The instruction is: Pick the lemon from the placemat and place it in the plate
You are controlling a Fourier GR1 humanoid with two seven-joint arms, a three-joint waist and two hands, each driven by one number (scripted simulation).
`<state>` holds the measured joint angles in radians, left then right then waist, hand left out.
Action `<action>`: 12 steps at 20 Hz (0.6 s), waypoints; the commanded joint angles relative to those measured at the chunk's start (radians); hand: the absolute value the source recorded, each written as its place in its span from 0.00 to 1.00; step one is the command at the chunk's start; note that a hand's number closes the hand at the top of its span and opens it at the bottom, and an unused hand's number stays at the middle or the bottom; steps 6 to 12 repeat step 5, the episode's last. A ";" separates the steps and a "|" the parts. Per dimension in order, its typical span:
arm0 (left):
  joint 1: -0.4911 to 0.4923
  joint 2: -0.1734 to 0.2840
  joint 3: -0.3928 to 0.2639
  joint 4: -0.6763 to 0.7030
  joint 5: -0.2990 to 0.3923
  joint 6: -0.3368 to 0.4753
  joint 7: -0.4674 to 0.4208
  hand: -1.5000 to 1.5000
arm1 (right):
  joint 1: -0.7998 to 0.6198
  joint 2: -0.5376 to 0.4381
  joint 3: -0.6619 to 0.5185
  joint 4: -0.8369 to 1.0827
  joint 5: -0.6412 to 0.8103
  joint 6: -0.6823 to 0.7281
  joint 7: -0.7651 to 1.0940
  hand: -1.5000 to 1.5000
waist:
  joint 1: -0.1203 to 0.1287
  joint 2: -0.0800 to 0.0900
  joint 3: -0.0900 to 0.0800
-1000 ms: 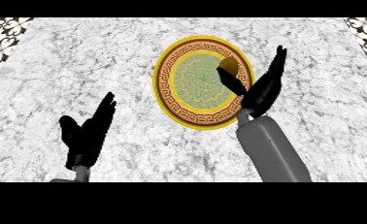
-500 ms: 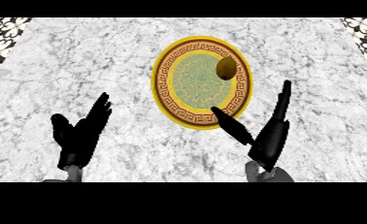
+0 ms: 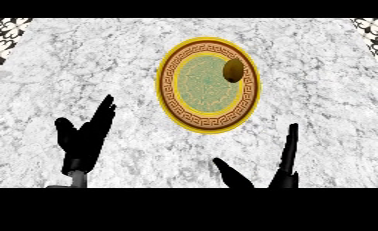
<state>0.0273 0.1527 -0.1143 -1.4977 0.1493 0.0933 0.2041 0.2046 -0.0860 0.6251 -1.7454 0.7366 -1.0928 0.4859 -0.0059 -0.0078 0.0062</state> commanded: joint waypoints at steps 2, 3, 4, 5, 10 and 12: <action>0.002 -0.003 0.036 0.097 0.024 -0.045 -0.041 0.50 | 0.130 -0.010 0.070 -0.014 0.025 -0.047 -0.038 0.00 | 0.001 0.007 -0.006; 0.010 -0.036 -0.023 0.057 -0.035 0.015 0.007 0.50 | 0.181 0.082 0.114 -0.044 0.164 -0.037 0.001 0.00 | -0.002 0.007 -0.007; -0.018 -0.010 0.023 0.090 0.002 -0.026 0.006 0.50 | 0.161 0.037 0.073 -0.063 0.104 -0.004 0.005 0.00 | 0.000 0.007 -0.007; 0.042 -0.010 0.003 0.042 -0.019 -0.013 -0.003 0.50 | 0.220 0.030 0.133 -0.055 0.126 -0.053 -0.036 0.00 | 0.001 0.006 -0.006; 0.042 -0.010 0.003 0.042 -0.019 -0.013 -0.003 0.50 | 0.220 0.030 0.133 -0.055 0.126 -0.053 -0.036 0.00 | 0.001 0.006 -0.006; 0.042 -0.010 0.003 0.042 -0.019 -0.013 -0.003 0.50 | 0.220 0.030 0.133 -0.055 0.126 -0.053 -0.036 0.00 | 0.001 0.006 -0.006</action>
